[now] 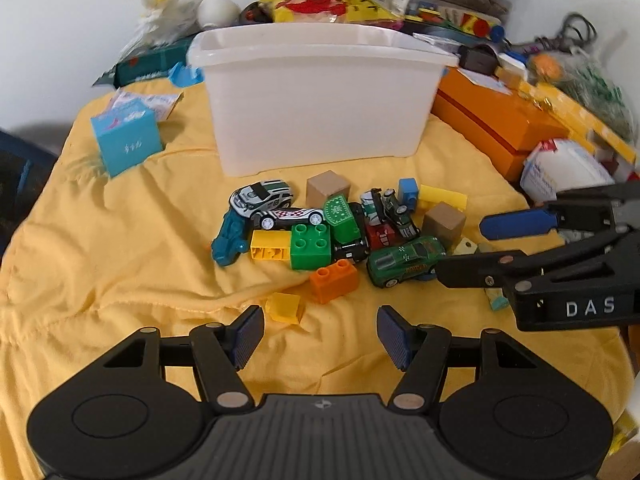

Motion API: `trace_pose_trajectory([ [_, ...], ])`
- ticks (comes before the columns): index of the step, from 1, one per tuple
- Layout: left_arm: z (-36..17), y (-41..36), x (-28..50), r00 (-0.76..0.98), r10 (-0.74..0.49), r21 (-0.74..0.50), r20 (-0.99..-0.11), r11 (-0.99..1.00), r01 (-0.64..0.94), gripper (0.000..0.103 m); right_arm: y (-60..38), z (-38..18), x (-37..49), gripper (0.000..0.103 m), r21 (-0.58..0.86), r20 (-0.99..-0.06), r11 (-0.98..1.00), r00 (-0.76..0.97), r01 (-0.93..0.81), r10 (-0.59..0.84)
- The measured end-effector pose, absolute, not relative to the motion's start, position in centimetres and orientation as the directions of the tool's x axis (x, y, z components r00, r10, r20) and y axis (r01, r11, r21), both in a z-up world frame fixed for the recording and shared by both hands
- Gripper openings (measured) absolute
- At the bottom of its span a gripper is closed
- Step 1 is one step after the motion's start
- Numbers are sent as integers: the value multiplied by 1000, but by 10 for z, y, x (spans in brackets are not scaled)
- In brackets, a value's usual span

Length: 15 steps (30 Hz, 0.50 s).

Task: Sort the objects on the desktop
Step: 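Move both tools back to the pile, left tool toward small yellow brick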

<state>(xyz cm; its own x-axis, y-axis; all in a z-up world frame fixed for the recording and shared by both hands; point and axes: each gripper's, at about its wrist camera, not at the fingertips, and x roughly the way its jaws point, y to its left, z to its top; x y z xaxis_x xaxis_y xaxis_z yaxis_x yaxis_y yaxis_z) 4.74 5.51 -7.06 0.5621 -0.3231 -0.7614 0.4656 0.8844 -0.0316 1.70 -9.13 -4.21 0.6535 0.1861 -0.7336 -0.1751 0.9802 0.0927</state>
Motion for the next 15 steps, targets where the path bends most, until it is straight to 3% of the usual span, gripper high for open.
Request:
trace_pose_trajectory([
  [3, -69, 50, 41, 607, -292, 38, -739, 882, 470, 66, -91, -41, 16, 65, 91, -733, 981, 655, -173, 183],
  [10, -70, 52, 44, 547, -333, -45, -768, 880, 473, 66, -90, -42, 13, 66, 91, -738, 981, 651, -169, 180],
  [15, -68, 48, 39, 551, -342, -26, -761, 865, 500, 66, -91, -43, 12, 66, 91, -739, 983, 650, -160, 174],
])
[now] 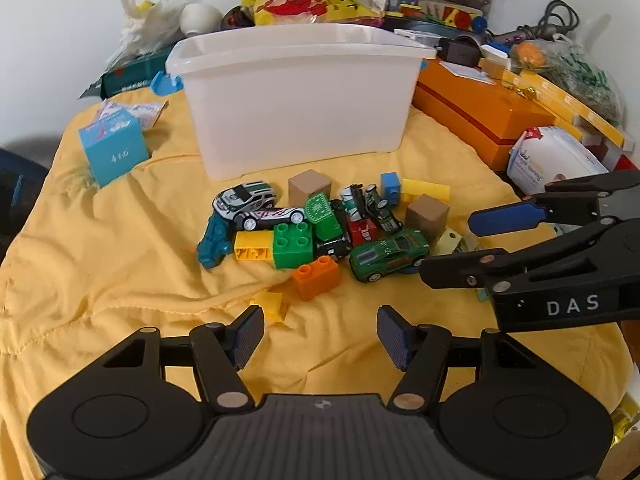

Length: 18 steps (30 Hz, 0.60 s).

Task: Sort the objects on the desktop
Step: 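Move both tools back to the pile, left tool toward small yellow brick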

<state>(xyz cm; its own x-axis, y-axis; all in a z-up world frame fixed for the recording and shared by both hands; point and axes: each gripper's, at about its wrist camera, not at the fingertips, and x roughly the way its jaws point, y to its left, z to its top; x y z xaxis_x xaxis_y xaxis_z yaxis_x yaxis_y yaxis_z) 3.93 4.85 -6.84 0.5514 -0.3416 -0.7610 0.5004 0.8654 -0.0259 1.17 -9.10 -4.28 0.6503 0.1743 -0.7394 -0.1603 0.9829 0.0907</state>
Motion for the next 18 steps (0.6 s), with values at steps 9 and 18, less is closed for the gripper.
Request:
trace_pose_trajectory([
  [9, -73, 50, 41, 555, -301, 4, -776, 877, 480, 66, -92, -45, 12, 66, 81, -740, 985, 652, -154, 163],
  [18, -82, 54, 43, 542, -291, -8, -788, 885, 465, 66, -96, -60, 13, 66, 67, -764, 986, 627, -154, 149],
])
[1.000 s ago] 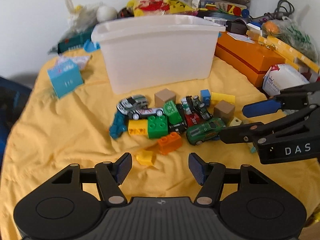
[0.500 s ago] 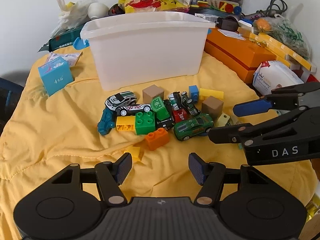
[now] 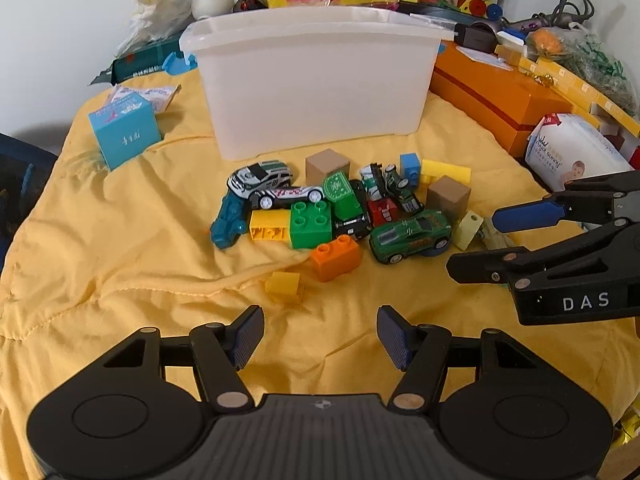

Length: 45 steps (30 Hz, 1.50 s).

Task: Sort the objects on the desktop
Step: 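Move both tools back to the pile, left tool toward small yellow brick, then grasp small yellow brick with left tool while right tool grips orange brick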

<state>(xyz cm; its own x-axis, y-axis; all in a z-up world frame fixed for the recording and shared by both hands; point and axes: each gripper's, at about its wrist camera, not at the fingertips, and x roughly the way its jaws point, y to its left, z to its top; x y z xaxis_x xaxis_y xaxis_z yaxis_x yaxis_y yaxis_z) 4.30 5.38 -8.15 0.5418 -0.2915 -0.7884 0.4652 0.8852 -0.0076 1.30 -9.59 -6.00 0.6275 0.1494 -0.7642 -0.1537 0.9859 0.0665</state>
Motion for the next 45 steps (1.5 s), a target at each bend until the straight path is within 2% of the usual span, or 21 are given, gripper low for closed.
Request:
trace_pose_trajectory([
  [9, -80, 56, 48, 558, -317, -14, -767, 878, 478, 63, -99, -70, 13, 66, 56, -777, 988, 615, -147, 136],
  [15, -87, 50, 64, 575, -274, 58, -770, 869, 492, 60, -100, -73, 14, 66, 45, -781, 987, 611, -156, 132],
  [18, -96, 50, 75, 564, -251, 67, -787, 873, 483, 49, -101, -73, 14, 66, 42, -780, 987, 613, -153, 128],
  [19, -99, 50, 79, 556, -255, 57, -792, 874, 482, 36, -102, -73, 13, 66, 42, -780, 988, 613, -151, 127],
  [20, -101, 52, 81, 546, -260, 45, -796, 875, 483, 28, -102, -73, 13, 66, 41, -780, 988, 613, -149, 125],
  [22, -100, 54, 80, 552, -267, 42, -790, 875, 483, 28, -103, -73, 12, 66, 34, -780, 989, 614, -146, 118],
  [27, -93, 52, 58, 586, -253, 147, -770, 823, 549, 28, -99, -70, 14, 66, 21, -779, 987, 616, -160, 117],
  [31, -99, 57, 41, 529, -280, 106, -801, 803, 586, 28, -81, -55, 13, 66, 1, -718, 954, 664, -301, 210],
  [33, -100, 62, 34, 520, -286, 84, -805, 812, 577, 28, -70, -55, 19, 65, 3, -715, 933, 651, -360, 254],
  [37, -102, 73, 26, 514, -290, 58, -807, 828, 558, 28, -58, -66, 45, 58, 79, -729, 924, 611, -373, 309],
  [42, -101, 83, 22, 508, -304, 22, -806, 842, 539, 28, -42, -82, 71, 45, 39, -751, 898, 580, -439, 317],
  [44, -102, 83, 21, 508, -306, 22, -805, 840, 542, 28, -42, -86, 73, 37, 32, -759, 873, 557, -487, 339],
  [45, -102, 84, 21, 508, -308, 22, -804, 839, 543, 28, -43, -87, 72, 37, 31, -760, 860, 547, -510, 352],
])
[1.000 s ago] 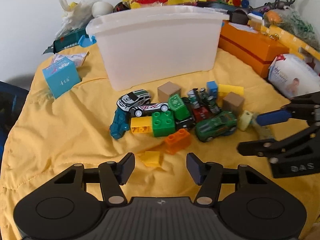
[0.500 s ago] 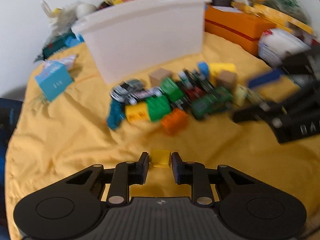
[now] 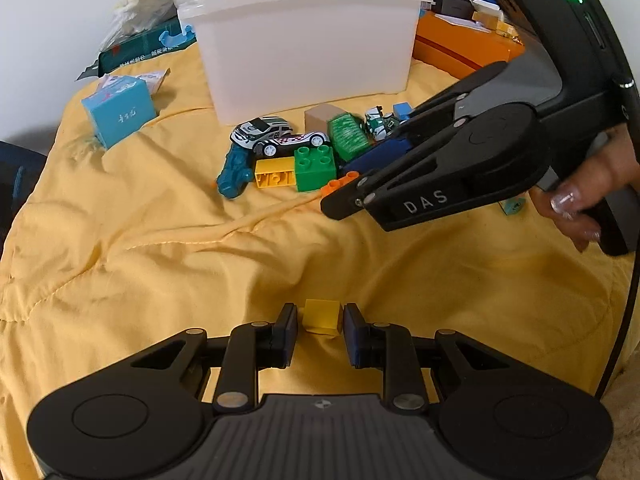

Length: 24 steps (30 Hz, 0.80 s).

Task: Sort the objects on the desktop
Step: 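Grasp small yellow brick with left tool while right tool grips orange brick, then lift both bricks and carry them over the white bin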

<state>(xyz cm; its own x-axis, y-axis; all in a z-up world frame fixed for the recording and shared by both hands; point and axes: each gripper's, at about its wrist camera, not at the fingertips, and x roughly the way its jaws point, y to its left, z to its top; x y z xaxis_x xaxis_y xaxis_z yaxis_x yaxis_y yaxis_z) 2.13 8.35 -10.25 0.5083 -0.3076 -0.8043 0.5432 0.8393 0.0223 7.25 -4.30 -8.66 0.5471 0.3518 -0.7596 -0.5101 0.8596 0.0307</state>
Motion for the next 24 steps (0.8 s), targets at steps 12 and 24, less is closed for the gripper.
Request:
trace_pose_trajectory([
  [12, -98, 67, 26, 511, -354, 20, -783, 807, 591, 29, -69, -69, 23, 36, 54, -825, 916, 499, -398, 266],
  [24, -102, 38, 25, 486, -371, 61, -791, 743, 667, 29, -91, -77, -3, 44, 79, -822, 947, 517, -310, 238],
])
